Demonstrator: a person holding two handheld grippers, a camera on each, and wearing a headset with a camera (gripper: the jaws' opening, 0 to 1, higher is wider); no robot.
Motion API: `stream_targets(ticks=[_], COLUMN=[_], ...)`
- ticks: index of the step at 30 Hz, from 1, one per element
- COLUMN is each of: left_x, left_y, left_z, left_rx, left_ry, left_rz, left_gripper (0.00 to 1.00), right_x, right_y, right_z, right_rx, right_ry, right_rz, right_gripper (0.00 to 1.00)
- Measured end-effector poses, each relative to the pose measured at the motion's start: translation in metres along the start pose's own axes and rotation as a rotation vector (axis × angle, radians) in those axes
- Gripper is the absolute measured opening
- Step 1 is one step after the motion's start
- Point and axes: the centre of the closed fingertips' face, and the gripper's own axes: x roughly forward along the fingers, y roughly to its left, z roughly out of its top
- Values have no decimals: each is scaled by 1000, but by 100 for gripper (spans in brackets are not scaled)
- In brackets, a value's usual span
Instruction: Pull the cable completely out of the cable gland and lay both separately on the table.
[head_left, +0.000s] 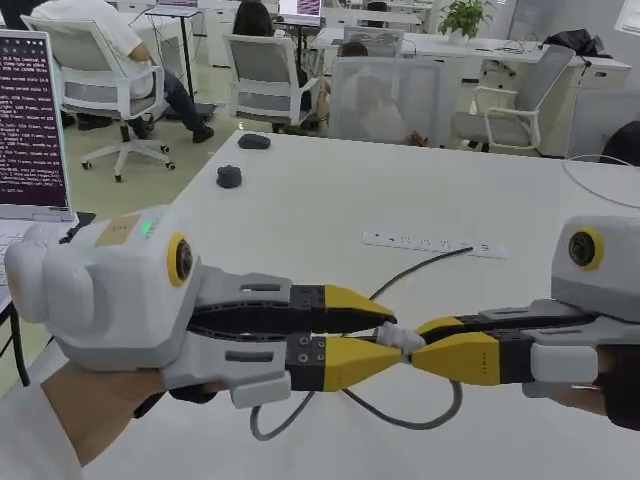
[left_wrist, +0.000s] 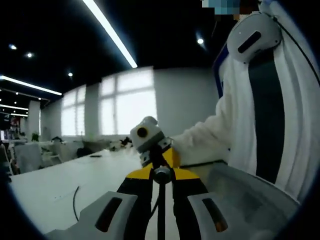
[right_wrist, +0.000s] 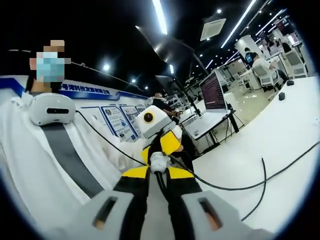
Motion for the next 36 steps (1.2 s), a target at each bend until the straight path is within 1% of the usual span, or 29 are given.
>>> stream_targets(ticks=[1, 2, 3, 4, 5, 6, 7, 9, 10, 12, 13, 14, 15, 16, 17, 18, 19, 20, 21, 23, 24, 26, 27, 29, 31, 32, 33, 34, 36], left_x=[0, 0, -1, -1, -1, -1, -2, -2, -2, -3, -3, -3, -3, -4, -4, -5, -5, -5, -5, -5, -5, -6, -6, -6, -6, -6, -6, -6, -9], left_y=[1, 3, 4, 4, 6, 7, 9, 10, 11, 13, 14, 15, 17, 19, 21, 21, 24, 26, 28, 29, 31, 33, 33, 33, 31, 30, 29, 26, 26], left_z=[-2, -3, -4, -4, -4, -4, -5, -6, -7, -12, -14, -15, -18, -19, -22, -23, -25, -25, -27, -29, -28, -29, -29, -29, -29, -28, -27, -25, -21], left_rx=[6, 5, -23, -40, -62, -53, -87, -118, -131, -201, -240, -256, -320, -369, -464, -498, -531, -522, -530, -572, -595, -627, -632, -632, -622, -598, -582, -573, -535], left_ry=[10, 15, 12, 10, 11, 12, 13, 13, 16, 39, 41, 41, 44, 45, 50, 53, 49, 41, 42, 40, 31, 22, 21, 18, 27, 24, 20, 17, 7], left_rz=[7, 14, 9, 8, 13, 19, 26, 30, 34, 46, 53, 58, 68, 76, 85, 86, 92, 100, 107, 119, 117, 121, 117, 125, 125, 126, 125, 119, 121], left_gripper=[14, 14, 14, 14, 14, 14, 14, 14, 14, 14, 14, 14, 14, 14, 14, 14, 15, 15, 15, 15, 14, 14, 14, 14, 14, 14, 14, 15, 15], right_x=[0, 0, 0, 1, 1, 1, 1, 1, 1, 0, 0, 0, 0, 0, 0, 0, 0, 0, -1, -1, 0, 0, 0, -1, -2, -3, -3, -3, -8], right_y=[-2, -5, -5, -4, -5, -7, -7, -7, -9, -12, -14, -15, -16, -17, -19, -19, -22, -23, -25, -27, -27, -28, -27, -30, -31, -32, -31, -30, -34], right_z=[0, 0, 0, 0, 0, 1, 1, 1, 1, -2, -2, -3, -3, -3, -3, -4, -3, -2, -4, -2, -1, -1, -2, -1, -3, -3, -2, -3, -1], right_rx=[-1, -21, -43, -71, -87, -117, -133, -164, -189, -243, -279, -297, -328, -342, -382, -419, -483, -515, -554, -617, -667, -705, -699, -722, -726, -715, -698, -668, -700], right_ry=[3, 6, 10, 18, 25, 31, 37, 50, 62, 98, 112, 122, 135, 139, 153, 170, 185, 195, 221, 241, 244, 258, 256, 255, 253, 247, 233, 223, 206], right_rz=[-14, -39, -41, -47, -59, -77, -83, -99, -116, -144, -163, -176, -196, -205, -229, -244, -271, -288, -312, -345, -356, -375, -368, -378, -367, -366, -354, -347, -367], right_gripper=[13, 12, 12, 12, 12, 12, 12, 11, 11, 11, 11, 11, 11, 11, 11, 11, 11, 11, 11, 11, 12, 12, 12, 12, 12, 13, 13, 13, 17])
